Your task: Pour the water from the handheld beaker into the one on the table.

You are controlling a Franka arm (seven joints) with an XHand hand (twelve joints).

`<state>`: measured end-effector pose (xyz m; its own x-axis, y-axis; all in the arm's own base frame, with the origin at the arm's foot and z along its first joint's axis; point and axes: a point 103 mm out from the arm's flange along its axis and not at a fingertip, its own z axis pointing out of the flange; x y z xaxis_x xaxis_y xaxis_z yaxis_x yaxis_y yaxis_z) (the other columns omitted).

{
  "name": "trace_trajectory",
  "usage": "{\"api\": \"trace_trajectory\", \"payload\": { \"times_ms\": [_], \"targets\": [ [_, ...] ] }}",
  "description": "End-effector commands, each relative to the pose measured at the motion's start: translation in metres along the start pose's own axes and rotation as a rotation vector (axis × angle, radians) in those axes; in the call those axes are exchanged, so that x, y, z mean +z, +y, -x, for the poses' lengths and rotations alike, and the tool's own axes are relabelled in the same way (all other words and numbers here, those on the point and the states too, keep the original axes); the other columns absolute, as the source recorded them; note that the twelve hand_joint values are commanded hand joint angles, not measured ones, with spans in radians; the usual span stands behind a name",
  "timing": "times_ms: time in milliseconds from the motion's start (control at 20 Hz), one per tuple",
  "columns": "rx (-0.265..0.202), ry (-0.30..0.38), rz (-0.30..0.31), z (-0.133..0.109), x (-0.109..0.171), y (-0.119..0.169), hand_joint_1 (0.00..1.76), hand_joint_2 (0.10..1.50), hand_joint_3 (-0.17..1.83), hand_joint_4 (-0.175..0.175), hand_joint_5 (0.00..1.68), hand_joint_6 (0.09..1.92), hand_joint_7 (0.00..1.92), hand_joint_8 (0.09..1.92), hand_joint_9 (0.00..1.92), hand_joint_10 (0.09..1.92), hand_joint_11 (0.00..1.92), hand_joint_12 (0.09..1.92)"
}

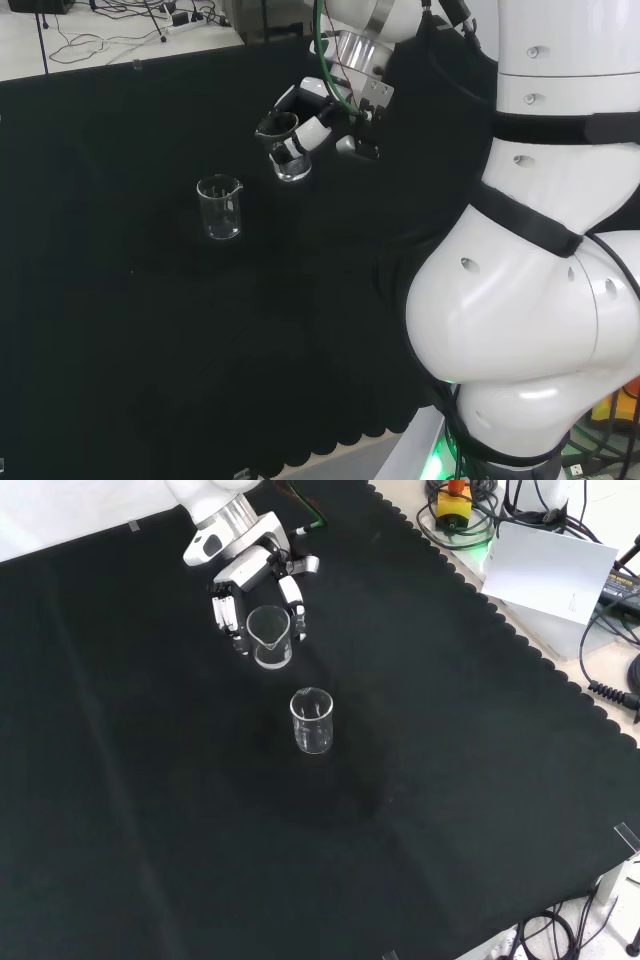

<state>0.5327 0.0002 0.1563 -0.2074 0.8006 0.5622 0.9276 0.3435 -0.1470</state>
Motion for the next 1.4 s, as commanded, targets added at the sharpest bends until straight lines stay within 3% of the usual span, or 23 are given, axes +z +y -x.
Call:
{"api": "trace_trajectory", "payload": {
  "times_ms": [50,600,800,1400],
  "targets": [
    [-0.005,-0.04,-0.044,-0.011,-0.004,-0.001,1.17,0.62,0.6,0.166,1.55,0.09,1.5,0.2,1.43,0.14,1.03,0.93],
    [0.002,-0.18,-0.162,-0.031,0.0,0.003,1.17,0.62,0.6,0.159,1.55,0.09,1.5,0.2,1.43,0.14,1.04,0.93],
    [0.009,-0.23,-0.205,-0.039,0.003,0.006,1.17,0.61,0.6,0.128,1.56,0.09,1.51,0.18,1.43,0.12,1.05,0.92],
    [0.031,-0.368,-0.311,-0.054,0.005,0.01,1.18,0.61,0.61,0.119,1.56,0.09,1.52,0.18,1.43,0.12,1.06,0.92]
  ]
}}
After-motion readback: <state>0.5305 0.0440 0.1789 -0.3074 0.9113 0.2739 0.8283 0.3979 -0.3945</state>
